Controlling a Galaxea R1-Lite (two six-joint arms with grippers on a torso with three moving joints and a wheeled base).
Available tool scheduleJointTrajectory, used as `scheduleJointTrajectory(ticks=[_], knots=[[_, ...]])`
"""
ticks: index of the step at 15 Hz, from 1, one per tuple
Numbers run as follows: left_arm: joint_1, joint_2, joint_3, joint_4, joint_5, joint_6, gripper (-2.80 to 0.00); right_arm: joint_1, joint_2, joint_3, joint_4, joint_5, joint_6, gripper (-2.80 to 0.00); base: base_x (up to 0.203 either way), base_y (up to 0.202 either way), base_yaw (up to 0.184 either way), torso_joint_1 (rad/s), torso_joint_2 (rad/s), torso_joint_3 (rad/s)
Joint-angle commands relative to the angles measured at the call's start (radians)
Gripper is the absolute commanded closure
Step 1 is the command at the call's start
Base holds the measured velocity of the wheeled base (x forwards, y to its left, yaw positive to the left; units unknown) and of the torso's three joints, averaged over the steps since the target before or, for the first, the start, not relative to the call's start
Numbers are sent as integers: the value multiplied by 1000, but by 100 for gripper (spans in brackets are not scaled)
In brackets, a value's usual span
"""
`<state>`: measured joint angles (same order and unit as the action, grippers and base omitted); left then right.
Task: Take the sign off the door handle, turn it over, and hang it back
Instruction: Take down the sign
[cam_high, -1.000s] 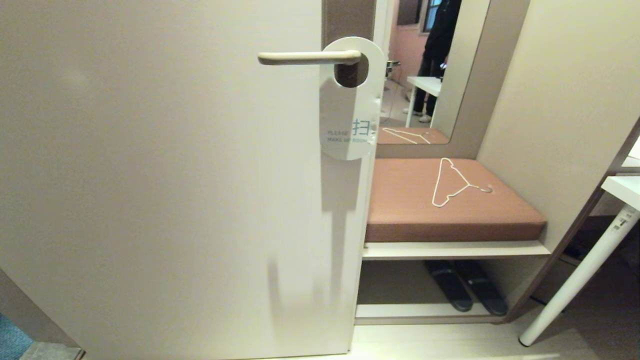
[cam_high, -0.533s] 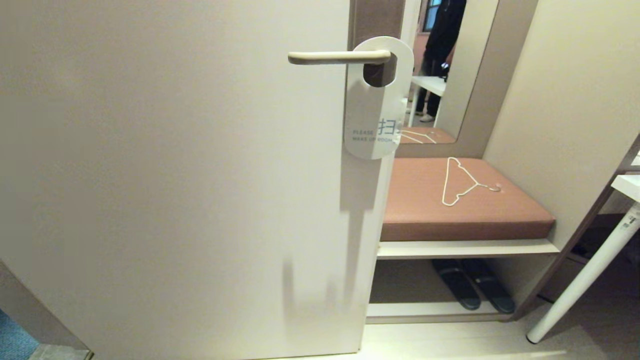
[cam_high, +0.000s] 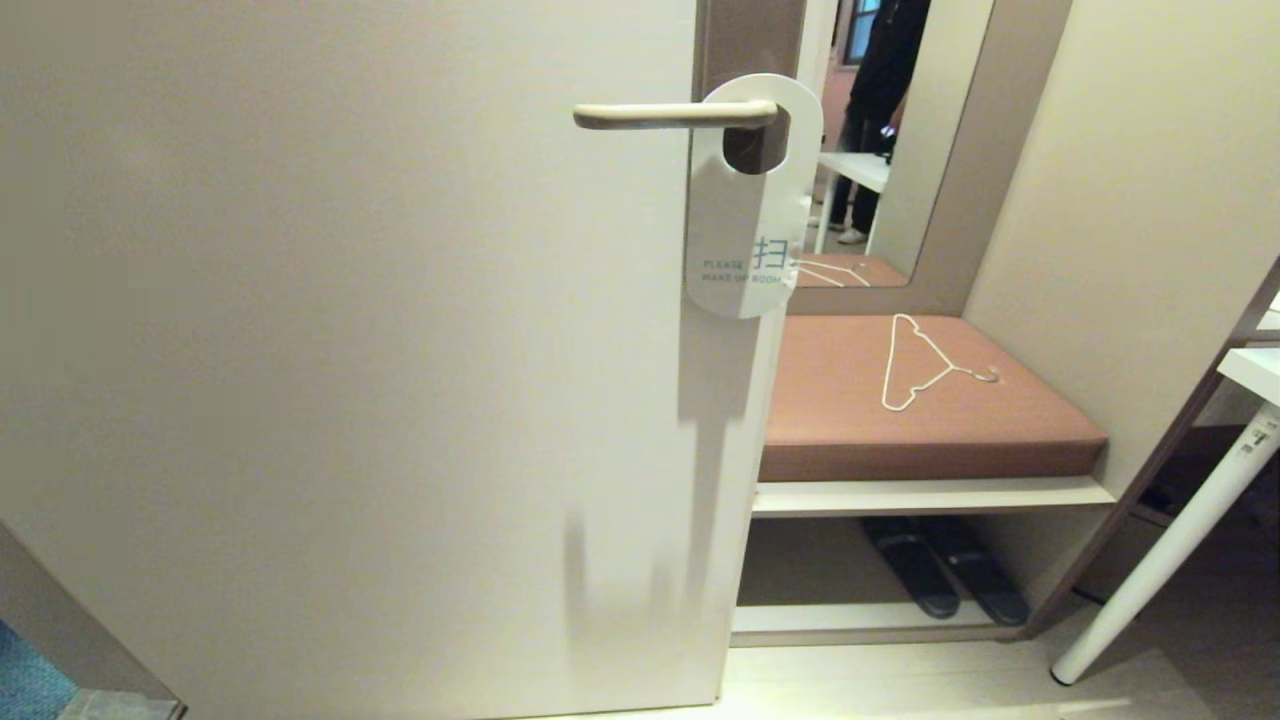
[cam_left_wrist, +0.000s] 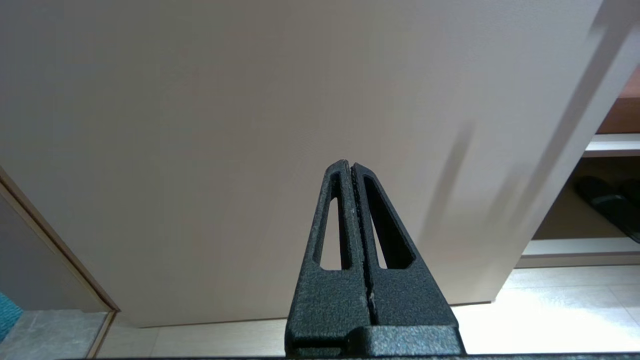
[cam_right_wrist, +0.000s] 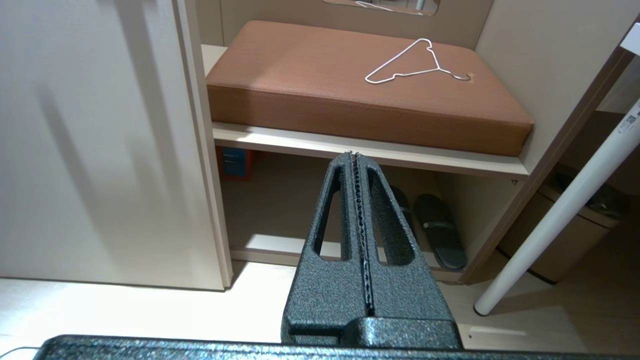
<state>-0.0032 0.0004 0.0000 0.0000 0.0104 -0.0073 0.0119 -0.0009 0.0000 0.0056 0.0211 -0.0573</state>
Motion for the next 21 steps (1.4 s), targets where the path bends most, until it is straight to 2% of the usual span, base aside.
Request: scheduleJointTrajectory(ticks=[1,13,15,19,21], knots=[[0,0,0,0,0,0,0,0,1,0,0,0,-1,0,0,0,0,0,0,0],[0,0,0,0,0,0,0,0,1,-4,1,0,1,0,0,0,0,0,0,0],[0,0,0,0,0,0,0,0,1,-48,33,-1,1,0,0,0,0,0,0,0],[0,0,0,0,0,0,0,0,7,-188,186,-1,5,0,0,0,0,0,0,0],[0,0,0,0,0,0,0,0,65,-226,201,-3,6,0,0,0,0,0,0,0]])
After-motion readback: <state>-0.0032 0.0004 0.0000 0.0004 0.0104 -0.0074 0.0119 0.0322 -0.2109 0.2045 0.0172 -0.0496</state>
